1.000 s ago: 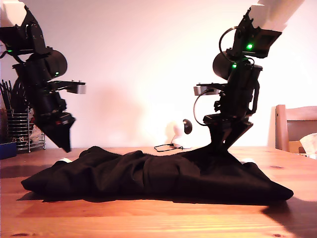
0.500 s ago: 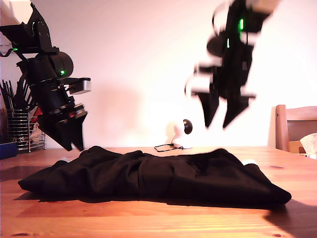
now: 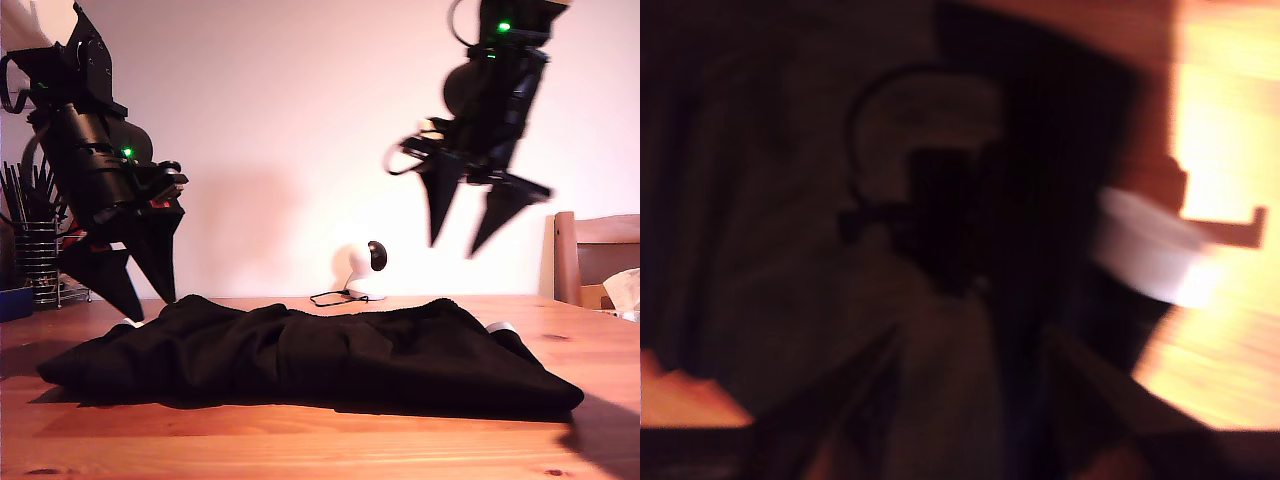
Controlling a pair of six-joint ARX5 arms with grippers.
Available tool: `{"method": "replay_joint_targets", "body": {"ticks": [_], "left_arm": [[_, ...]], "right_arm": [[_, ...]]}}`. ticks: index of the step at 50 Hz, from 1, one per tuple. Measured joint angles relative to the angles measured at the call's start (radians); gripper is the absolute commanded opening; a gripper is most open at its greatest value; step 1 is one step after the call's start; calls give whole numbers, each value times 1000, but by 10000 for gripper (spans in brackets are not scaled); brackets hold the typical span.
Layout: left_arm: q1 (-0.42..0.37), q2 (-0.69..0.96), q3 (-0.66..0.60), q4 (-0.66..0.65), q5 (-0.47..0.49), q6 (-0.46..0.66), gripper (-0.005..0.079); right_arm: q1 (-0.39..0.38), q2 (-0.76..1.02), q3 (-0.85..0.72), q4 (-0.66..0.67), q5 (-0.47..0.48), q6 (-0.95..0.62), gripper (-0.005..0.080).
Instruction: Fold the shorts in front of you. After folding it, place it to the left side.
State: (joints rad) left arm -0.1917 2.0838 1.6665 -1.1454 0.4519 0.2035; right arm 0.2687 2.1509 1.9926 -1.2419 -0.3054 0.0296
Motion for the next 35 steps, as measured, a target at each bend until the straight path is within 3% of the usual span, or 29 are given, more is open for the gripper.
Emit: {"method": "replay_joint_targets", "body": {"ticks": [14, 35], "left_arm": [[-21, 0, -1, -41, 19, -14, 390], [-67, 0, -114, 32, -25, -14, 389]], "right_arm": [[87, 0, -146, 10, -35, -24, -10], [93, 0, -237, 32, -55, -56, -13]]}}
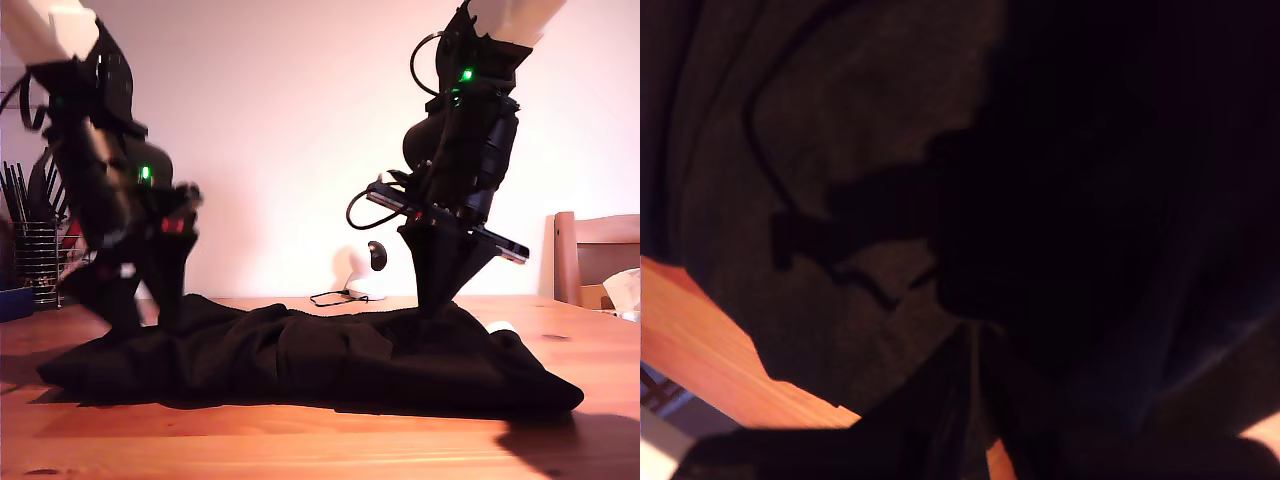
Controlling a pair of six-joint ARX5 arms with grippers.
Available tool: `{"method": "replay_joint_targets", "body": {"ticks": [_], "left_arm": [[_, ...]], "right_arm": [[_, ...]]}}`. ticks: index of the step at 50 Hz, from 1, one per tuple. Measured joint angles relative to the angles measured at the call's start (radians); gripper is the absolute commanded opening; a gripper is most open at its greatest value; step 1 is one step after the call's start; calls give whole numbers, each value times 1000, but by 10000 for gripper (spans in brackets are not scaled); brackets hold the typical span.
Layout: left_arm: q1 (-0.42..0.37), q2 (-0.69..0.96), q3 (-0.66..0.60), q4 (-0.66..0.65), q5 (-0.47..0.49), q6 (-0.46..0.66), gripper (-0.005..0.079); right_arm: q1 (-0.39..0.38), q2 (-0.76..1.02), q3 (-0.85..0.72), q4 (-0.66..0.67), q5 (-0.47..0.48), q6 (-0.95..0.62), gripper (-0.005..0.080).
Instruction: Fold the shorts in front of you. After folding it, place it to the left side.
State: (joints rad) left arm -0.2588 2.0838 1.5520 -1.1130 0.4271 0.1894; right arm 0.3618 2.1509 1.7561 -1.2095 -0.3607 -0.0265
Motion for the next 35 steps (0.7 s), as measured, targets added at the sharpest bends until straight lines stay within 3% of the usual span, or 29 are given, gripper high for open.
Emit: {"method": "replay_joint_targets", "body": {"ticks": [10, 20, 35], "left_arm": [[6, 0, -42, 23, -79, -3, 364], [6, -2, -43, 43, -164, -5, 283], [45, -13, -43, 53, -337, -3, 283]], "right_arm": [[0, 0, -110, 18, 14, -21, -13], [0, 0, -168, 51, 110, -24, -13], [15, -8, -161, 59, 284, -24, -13]]}}
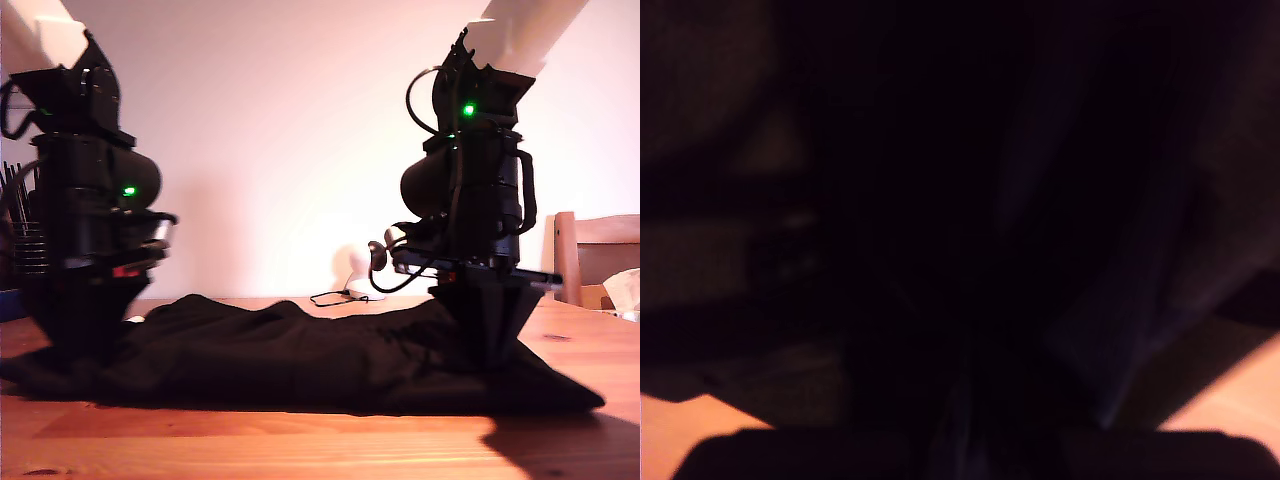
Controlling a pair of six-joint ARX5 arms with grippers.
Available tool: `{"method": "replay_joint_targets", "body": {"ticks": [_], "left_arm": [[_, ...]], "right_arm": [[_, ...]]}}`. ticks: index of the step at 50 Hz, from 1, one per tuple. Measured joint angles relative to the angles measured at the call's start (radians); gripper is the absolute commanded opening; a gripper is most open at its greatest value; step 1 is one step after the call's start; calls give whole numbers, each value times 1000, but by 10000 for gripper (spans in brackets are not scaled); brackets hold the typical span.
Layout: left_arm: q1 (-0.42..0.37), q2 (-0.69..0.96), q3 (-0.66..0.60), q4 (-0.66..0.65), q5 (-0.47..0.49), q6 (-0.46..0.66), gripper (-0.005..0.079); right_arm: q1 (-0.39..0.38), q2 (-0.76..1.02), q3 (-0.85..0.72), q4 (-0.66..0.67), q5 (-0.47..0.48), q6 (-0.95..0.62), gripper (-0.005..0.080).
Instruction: Fold the shorts in front of you. After folding it, place it to the left side.
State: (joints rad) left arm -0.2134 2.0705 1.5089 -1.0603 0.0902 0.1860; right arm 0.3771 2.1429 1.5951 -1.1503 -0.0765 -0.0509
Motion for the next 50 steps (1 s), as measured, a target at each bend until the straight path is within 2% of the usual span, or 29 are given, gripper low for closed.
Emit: {"method": "replay_joint_targets", "body": {"ticks": [6, 18, 19, 21, 23, 26, 32, 33, 41, 50], "left_arm": [[24, 0, 0, 0, -29, 1, 283], [30, -1, 0, -5, -39, 23, 284], [31, -1, 0, -6, -21, 24, 284], [36, -1, 2, -11, -17, 25, 284], [42, -1, 3, -19, 60, 24, 285], [51, 0, 5, -42, 133, 24, 286], [59, 2, 47, -111, 212, 23, 286], [58, 2, 58, -121, 227, 23, 286], [53, 2, 144, -161, 257, 23, 286], [51, 2, 171, -200, 327, 23, 286]], "right_arm": [[-1, -4, 0, 9, 59, 0, -13], [3, -4, 0, 9, 38, 2, -13], [3, -4, 0, 9, -4, 5, -13], [3, -4, 0, 9, -28, 5, -13], [0, -4, 0, 11, -86, 5, -13], [-2, -4, 0, 14, -123, 5, -13], [0, -4, 0, 15, -176, 3, -13], [0, -4, 0, 15, -211, 1, -13], [4, -4, 0, 11, -299, -3, -13], [4, -4, 0, 10, -363, -19, -13]]}}
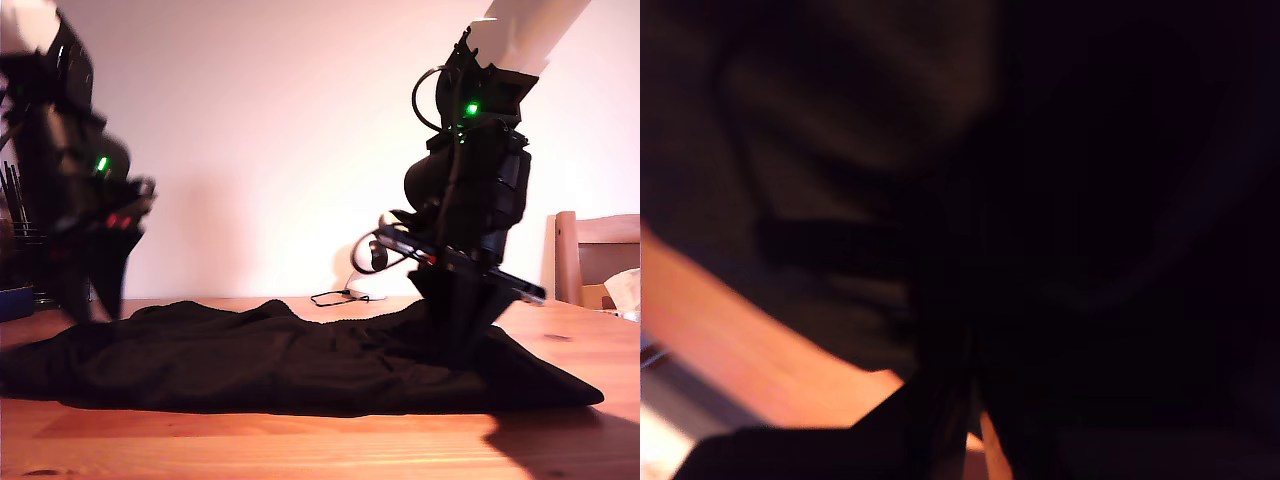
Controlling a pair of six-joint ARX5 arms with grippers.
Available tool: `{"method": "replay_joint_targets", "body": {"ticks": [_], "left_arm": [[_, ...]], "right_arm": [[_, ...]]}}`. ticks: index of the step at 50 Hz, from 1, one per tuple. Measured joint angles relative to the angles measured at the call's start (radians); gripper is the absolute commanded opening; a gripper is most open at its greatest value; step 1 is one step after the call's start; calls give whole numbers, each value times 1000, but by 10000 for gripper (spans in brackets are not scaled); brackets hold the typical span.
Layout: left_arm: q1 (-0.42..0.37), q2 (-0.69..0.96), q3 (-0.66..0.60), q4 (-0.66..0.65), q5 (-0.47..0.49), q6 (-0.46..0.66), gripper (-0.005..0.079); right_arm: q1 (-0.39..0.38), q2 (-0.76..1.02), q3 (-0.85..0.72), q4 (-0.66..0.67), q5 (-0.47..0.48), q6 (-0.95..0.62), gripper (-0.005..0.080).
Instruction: Fold the shorts in front of you. After folding it, place it to the left side.
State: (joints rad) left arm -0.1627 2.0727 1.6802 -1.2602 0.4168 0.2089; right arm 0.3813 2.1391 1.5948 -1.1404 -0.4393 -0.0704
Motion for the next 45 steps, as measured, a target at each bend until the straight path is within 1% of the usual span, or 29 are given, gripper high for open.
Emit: {"method": "replay_joint_targets", "body": {"ticks": [4, 9, 13, 15, 17, 21, 27, 28, 30, 31, 36, 44, 45], "left_arm": [[-1, 0, 2, 1, 29, 0, 286], [-14, 0, 2, 26, 31, -8, 283], [-29, 0, 2, 76, 19, -21, 279], [-39, 0, 2, 98, -18, -45, 270], [-46, 0, 2, 115, -39, -45, 266], [-54, 0, 3, 126, -61, -84, 266], [-60, 0, 3, 123, -60, -124, 266], [-60, 0, 3, 119, -60, -154, 266], [-59, 0, 3, 112, -59, -157, 266], [-59, 0, 3, 109, -56, -176, 266], [-58, 0, 3, 108, -50, -181, 266], [-58, 26, 6, 102, -22, -183, 266], [-60, 32, 6, 98, -17, -183, 266]], "right_arm": [[0, 0, 1, 0, 0, -2, -13], [0, 0, 8, 7, 0, -2, -13], [0, 0, 17, 23, 4, -2, -13], [-1, 0, 22, 41, 14, -1, -13], [-3, 0, 27, 65, 31, 16, -13], [-9, -2, 34, 126, 60, 22, -13], [-14, -2, 40, 242, 91, 24, -13], [-14, -3, 40, 262, 101, 23, -13], [-15, -3, 40, 290, 110, 21, -13], [-16, -4, 40, 305, 114, 6, -13], [-21, -4, 40, 369, 126, -36, -13], [-20, -4, 40, 420, 147, -100, -13], [-20, -4, 40, 430, 161, -119, -13]]}}
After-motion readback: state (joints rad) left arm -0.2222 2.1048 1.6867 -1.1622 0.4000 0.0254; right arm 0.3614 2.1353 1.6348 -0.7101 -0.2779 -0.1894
